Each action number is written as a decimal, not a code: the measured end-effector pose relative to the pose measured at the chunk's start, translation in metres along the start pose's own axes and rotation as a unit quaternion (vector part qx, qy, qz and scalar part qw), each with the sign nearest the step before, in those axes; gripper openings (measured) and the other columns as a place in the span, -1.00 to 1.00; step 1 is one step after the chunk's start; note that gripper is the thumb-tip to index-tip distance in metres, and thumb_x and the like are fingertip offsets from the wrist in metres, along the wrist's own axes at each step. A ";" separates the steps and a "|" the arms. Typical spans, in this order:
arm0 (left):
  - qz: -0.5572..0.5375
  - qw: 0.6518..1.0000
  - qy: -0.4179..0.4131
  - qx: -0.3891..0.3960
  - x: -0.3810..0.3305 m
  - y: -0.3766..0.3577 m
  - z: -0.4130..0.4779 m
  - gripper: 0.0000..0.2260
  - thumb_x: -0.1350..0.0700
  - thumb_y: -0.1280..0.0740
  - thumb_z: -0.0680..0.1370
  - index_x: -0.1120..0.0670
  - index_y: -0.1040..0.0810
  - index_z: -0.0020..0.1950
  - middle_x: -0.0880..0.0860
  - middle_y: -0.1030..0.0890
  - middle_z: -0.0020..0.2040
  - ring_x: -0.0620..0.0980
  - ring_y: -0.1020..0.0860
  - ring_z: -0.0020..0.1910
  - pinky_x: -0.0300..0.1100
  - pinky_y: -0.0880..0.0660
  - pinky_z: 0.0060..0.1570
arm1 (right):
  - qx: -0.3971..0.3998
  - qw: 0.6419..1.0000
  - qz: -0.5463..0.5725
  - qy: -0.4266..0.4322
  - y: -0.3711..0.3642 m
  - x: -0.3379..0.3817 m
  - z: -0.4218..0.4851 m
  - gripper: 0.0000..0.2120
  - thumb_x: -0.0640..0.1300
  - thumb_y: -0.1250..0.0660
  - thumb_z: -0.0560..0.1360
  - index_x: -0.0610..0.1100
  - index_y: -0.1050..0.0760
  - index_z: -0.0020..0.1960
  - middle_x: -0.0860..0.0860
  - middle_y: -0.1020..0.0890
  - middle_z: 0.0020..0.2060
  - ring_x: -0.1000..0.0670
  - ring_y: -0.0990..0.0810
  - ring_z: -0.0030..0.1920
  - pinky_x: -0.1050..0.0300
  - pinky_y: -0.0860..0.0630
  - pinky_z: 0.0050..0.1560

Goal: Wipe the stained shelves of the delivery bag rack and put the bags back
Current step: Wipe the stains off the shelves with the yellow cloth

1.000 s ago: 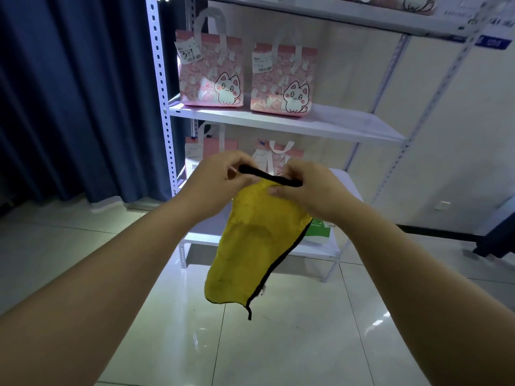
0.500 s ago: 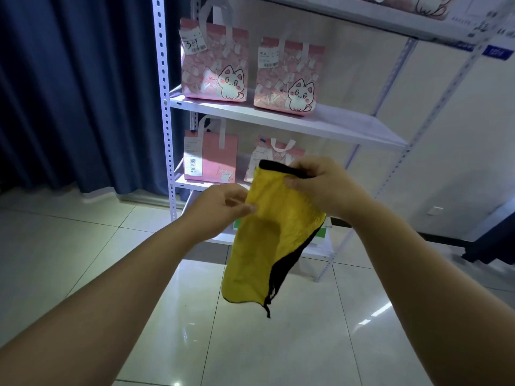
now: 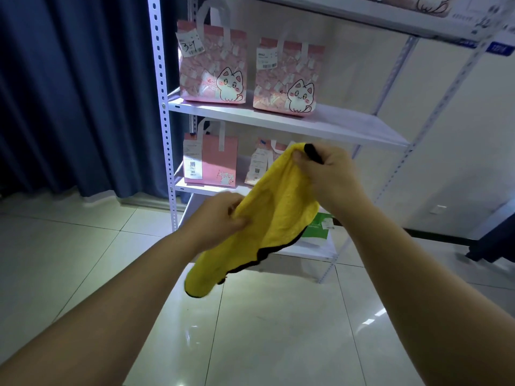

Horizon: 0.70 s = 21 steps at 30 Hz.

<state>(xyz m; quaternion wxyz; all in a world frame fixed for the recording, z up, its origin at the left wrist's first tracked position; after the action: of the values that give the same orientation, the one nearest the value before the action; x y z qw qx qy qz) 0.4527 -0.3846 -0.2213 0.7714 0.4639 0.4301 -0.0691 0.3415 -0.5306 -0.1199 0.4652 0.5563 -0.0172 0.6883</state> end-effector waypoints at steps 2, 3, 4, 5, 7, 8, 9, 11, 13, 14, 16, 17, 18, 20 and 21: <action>0.025 0.998 0.043 0.039 0.023 -0.014 -0.008 -0.94 0.19 -0.32 0.47 0.06 -0.58 -0.11 0.03 -0.57 -0.12 0.05 -0.54 -0.14 -0.17 -0.47 -0.24 | -0.032 0.999 0.028 0.015 0.005 0.006 0.007 -0.72 -0.10 -0.28 0.53 -0.01 -0.39 -0.35 0.19 -0.35 -0.53 0.23 -0.28 -0.50 0.36 -0.26 -0.44; 0.008 0.997 0.065 0.044 0.033 -0.020 -0.012 -0.89 0.19 -0.31 0.49 0.07 -0.60 -0.03 0.03 -0.58 -0.08 0.02 -0.54 -0.14 -0.20 -0.45 -0.24 | -0.050 0.998 0.028 0.022 0.009 0.008 0.011 -0.70 -0.11 -0.28 0.53 0.00 -0.37 -0.36 0.19 -0.35 -0.54 0.24 -0.28 -0.52 0.41 -0.22 -0.48; -0.017 0.995 0.084 0.041 0.041 -0.025 -0.016 -0.83 0.18 -0.29 0.51 0.04 -0.59 0.06 0.00 -0.58 -0.05 -0.02 -0.53 -0.13 -0.26 -0.42 -0.25 | -0.070 0.997 0.018 0.029 0.013 0.009 0.014 -0.69 -0.11 -0.28 0.53 0.00 -0.35 -0.37 0.16 -0.33 -0.52 0.24 -0.28 -0.53 0.42 -0.21 -0.50; -0.037 0.994 0.094 0.033 0.046 -0.028 -0.018 -0.80 0.15 -0.28 0.53 0.01 -0.56 0.13 -0.02 -0.58 -0.02 -0.05 -0.53 -0.11 -0.30 -0.41 -0.25 | -0.092 0.995 0.004 0.033 0.017 0.008 0.017 -0.69 -0.11 -0.28 0.53 0.00 -0.34 -0.38 0.15 -0.31 -0.50 0.24 -0.28 -0.53 0.41 -0.20 -0.50; -0.054 0.993 0.101 0.018 0.054 -0.030 -0.019 -0.84 0.11 -0.26 0.56 -0.05 -0.52 0.11 -0.04 -0.57 -0.02 -0.04 -0.54 -0.08 -0.30 -0.43 -0.26 | -0.132 0.991 -0.020 0.024 0.027 0.001 0.021 -0.68 -0.11 -0.28 0.53 0.00 -0.33 -0.38 0.13 -0.30 -0.48 0.25 -0.28 -0.53 0.40 -0.20 -0.51; -0.054 0.993 0.105 0.014 0.059 -0.030 -0.019 -0.88 0.10 -0.26 0.56 -0.07 -0.51 0.06 -0.04 -0.56 -0.04 -0.04 -0.54 -0.09 -0.28 -0.44 -0.27 | -0.149 0.988 -0.029 0.014 0.033 -0.004 0.023 -0.68 -0.11 -0.27 0.53 0.00 -0.32 -0.38 0.13 -0.29 -0.48 0.23 -0.28 -0.53 0.39 -0.20 -0.51; -0.048 0.993 0.110 0.013 0.063 -0.030 -0.020 -0.90 0.11 -0.26 0.55 -0.06 -0.50 0.03 -0.04 -0.56 -0.05 -0.04 -0.53 -0.09 -0.26 -0.44 -0.26 | -0.169 0.985 -0.037 0.000 0.039 -0.010 0.024 -0.69 -0.10 -0.26 0.53 -0.01 -0.32 -0.37 0.12 -0.30 -0.47 0.22 -0.27 -0.51 0.37 -0.19 -0.50; -0.037 0.991 0.130 0.006 0.072 -0.029 -0.023 -0.89 0.14 -0.26 0.54 -0.06 -0.52 -0.01 -0.04 -0.56 -0.08 -0.04 -0.51 -0.12 -0.21 -0.45 -0.24 | -0.211 0.976 -0.049 -0.029 0.053 -0.023 0.027 -0.70 -0.10 -0.24 0.54 -0.02 -0.31 -0.36 0.11 -0.29 -0.47 0.17 -0.25 -0.47 0.27 -0.19 -0.44; -0.018 0.989 0.145 -0.011 0.078 -0.026 -0.024 -0.90 0.12 -0.25 0.55 -0.09 -0.50 -0.08 -0.04 -0.55 -0.16 -0.04 -0.49 -0.19 -0.15 -0.44 -0.27 | -0.230 0.969 -0.071 -0.049 0.063 -0.035 0.028 -0.65 -0.10 -0.22 0.55 -0.03 -0.23 -0.39 0.08 -0.27 -0.47 0.12 -0.22 -0.46 0.18 -0.14 -0.43; -0.004 0.988 0.151 -0.021 0.079 -0.024 -0.024 -0.89 0.10 -0.24 0.55 -0.10 -0.47 -0.13 -0.03 -0.53 -0.21 -0.03 -0.48 -0.22 -0.15 -0.43 -0.31 | -0.227 0.968 -0.089 -0.062 0.066 -0.042 0.028 -0.64 -0.09 -0.21 0.55 -0.05 -0.22 -0.39 0.07 -0.27 -0.47 0.11 -0.23 -0.45 0.16 -0.14 -0.43; -0.003 0.984 0.172 -0.046 0.079 -0.019 -0.020 -0.90 0.04 -0.25 0.56 -0.08 -0.45 -0.16 0.00 -0.50 -0.24 0.01 -0.46 -0.25 -0.20 -0.36 -0.40 | -0.215 0.964 -0.119 -0.098 0.067 -0.058 0.026 -0.65 -0.05 -0.19 0.56 -0.06 -0.25 -0.38 0.06 -0.31 -0.45 0.08 -0.27 -0.44 0.13 -0.15 -0.43; -0.010 0.981 0.187 -0.060 0.080 -0.015 -0.018 -0.92 0.02 -0.26 0.55 -0.04 -0.47 -0.13 0.03 -0.51 -0.23 0.02 -0.46 -0.25 -0.21 -0.33 -0.42 | -0.208 0.963 -0.126 -0.119 0.066 -0.067 0.024 -0.67 -0.03 -0.19 0.57 -0.06 -0.29 -0.35 0.05 -0.34 -0.44 0.07 -0.30 -0.42 0.14 -0.15 -0.43; -0.015 0.977 0.199 -0.078 0.080 -0.011 -0.016 -0.90 -0.01 -0.28 0.54 -0.01 -0.49 -0.12 0.04 -0.51 -0.22 0.00 -0.45 -0.25 -0.22 -0.31 -0.42 | -0.198 0.962 -0.129 -0.139 0.066 -0.076 0.022 -0.71 -0.01 -0.19 0.56 -0.06 -0.34 -0.31 0.05 -0.37 -0.42 0.06 -0.33 -0.40 0.14 -0.17 -0.42; -0.006 0.971 0.210 -0.113 0.080 0.000 -0.013 -0.84 -0.06 -0.34 0.49 0.02 -0.52 -0.14 0.00 -0.51 -0.21 -0.06 -0.44 -0.26 -0.21 -0.29 -0.39 | -0.169 0.962 -0.128 -0.174 0.063 -0.093 0.018 -0.79 0.01 -0.20 0.55 -0.05 -0.42 -0.21 0.04 -0.42 -0.40 0.03 -0.37 -0.38 0.13 -0.24 -0.37; 0.001 0.969 0.212 -0.126 0.078 0.005 -0.012 -0.82 -0.08 -0.37 0.46 0.02 -0.53 -0.15 -0.02 -0.51 -0.21 -0.10 -0.44 -0.26 -0.23 -0.28 -0.39 | -0.156 0.960 -0.130 -0.192 0.062 -0.100 0.015 -0.82 0.01 -0.22 0.54 -0.05 -0.45 -0.16 0.03 -0.43 -0.39 0.02 -0.39 -0.37 0.12 -0.28 -0.34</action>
<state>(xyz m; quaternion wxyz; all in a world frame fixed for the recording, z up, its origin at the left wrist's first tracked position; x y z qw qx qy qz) 0.4966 -0.3496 -0.2767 0.7149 0.3677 0.5885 0.0856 0.3069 -0.6360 -0.1622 0.6197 0.5961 -0.1409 0.4907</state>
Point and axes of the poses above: each hand's wrist, its own z-axis towards the middle knuckle, its own y-axis out of the back of the hand, x = y × z, the point moved 3 cm from there along z, towards the middle knuckle
